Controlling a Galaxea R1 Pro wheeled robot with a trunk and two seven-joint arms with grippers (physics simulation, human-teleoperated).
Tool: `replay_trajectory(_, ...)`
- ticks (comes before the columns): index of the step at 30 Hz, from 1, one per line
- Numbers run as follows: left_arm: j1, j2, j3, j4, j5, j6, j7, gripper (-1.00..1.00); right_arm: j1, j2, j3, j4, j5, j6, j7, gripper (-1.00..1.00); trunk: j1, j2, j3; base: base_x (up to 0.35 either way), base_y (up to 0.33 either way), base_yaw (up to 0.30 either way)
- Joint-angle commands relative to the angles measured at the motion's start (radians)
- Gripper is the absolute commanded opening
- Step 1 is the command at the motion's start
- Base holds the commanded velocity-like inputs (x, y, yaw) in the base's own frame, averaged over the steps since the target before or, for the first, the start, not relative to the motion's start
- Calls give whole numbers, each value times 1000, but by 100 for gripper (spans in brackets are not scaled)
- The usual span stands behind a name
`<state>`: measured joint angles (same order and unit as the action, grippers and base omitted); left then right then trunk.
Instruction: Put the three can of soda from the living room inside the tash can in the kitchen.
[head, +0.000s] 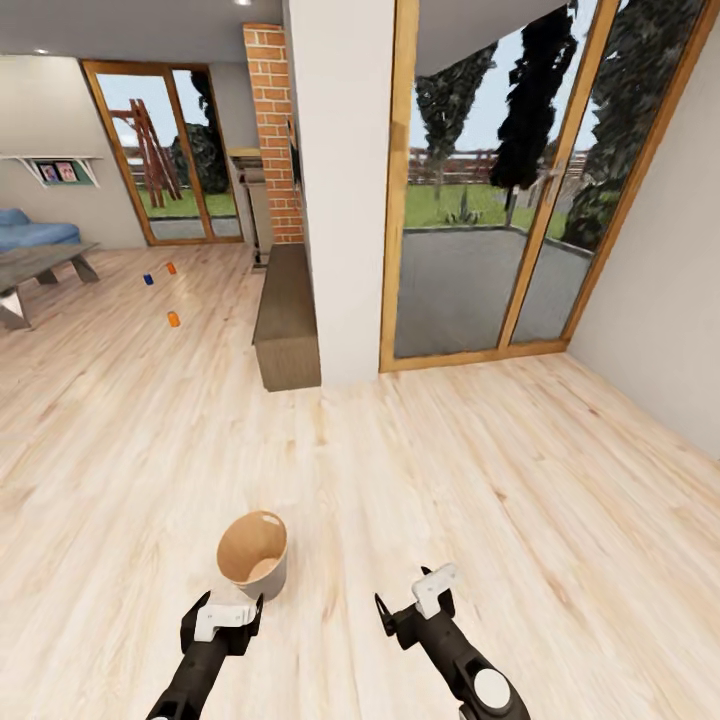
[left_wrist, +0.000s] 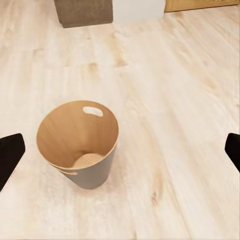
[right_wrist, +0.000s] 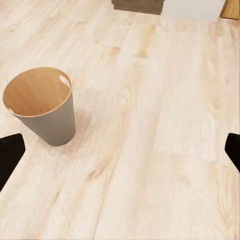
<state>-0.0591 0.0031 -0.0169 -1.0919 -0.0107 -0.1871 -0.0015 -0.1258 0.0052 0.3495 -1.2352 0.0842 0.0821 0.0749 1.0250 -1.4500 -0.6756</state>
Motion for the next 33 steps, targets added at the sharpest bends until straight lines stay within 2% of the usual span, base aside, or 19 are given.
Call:
replay_trajectory(1,0,0,0,0,0,0,0,100,0,2,0,0,4,0,-1,100,0,0,0,266,0,234)
replay_trajectory(3,1,0,0,0,0,0,0,100,0,12,2,4,13,-1,-21,100,0,0,0,267,0,234)
replay_trajectory(11,1,0,0,0,0,0,0,100,0,18,5,21,19,-48,-53,100,0,0,0,248,0,234)
replay_trajectory(33,1,0,0,-1,0,0,0,100,0,19,6,31,20,-64,-60,100,0,0,0,153,0,234)
